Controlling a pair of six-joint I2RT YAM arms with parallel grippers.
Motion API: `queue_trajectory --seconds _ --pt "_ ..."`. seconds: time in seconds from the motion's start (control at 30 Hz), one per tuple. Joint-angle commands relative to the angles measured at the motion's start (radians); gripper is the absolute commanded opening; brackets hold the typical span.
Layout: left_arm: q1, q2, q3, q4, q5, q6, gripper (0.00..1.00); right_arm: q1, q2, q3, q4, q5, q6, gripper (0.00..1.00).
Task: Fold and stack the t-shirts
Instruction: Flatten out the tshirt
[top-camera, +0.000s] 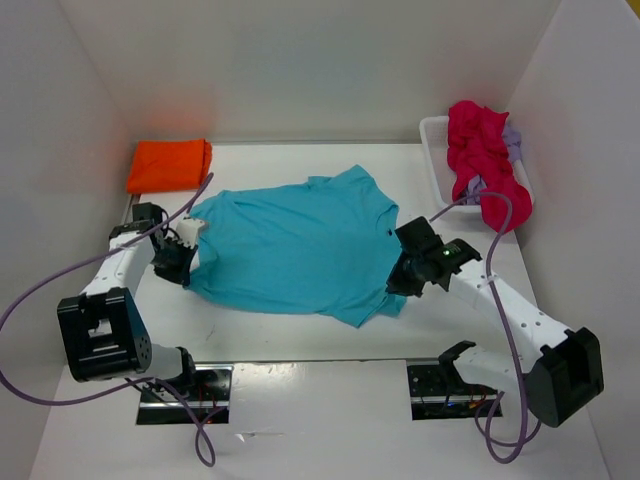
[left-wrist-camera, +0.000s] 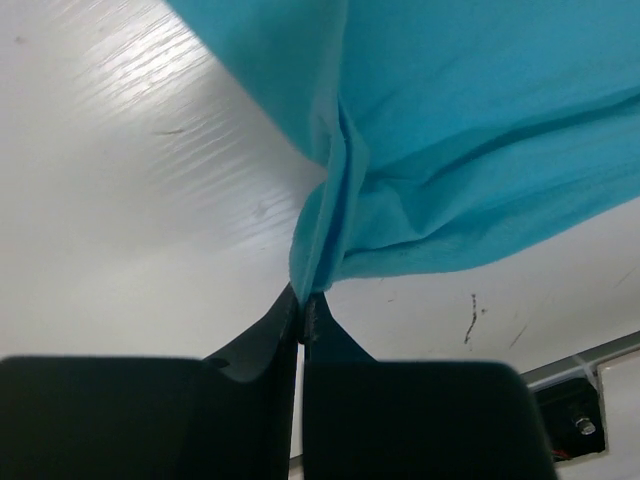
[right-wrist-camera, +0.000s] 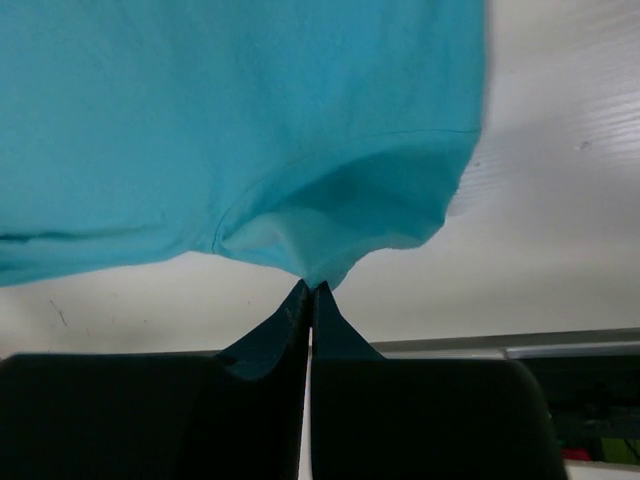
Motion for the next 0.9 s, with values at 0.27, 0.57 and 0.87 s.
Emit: queue_trajectory --seconds 0.27,0.57,0.87 --pt "0.044 0.009 0.091 -0.006 -0.083 -0.051 0.0 -0.075 0.262 0.216 0.143 0.126 -0.177 0.0" --pt "-0.019 -0.009 0.192 -0.026 -0.045 -0.037 0.0 -0.237 0.304 0.359 0.085 0.148 -0.289 0.0" --pt "-0.134 0.56 1.52 -0.134 0.104 -0.269 0.0 -0.49 0.668 1.631 -0.182 0.205 -0.467 0.0"
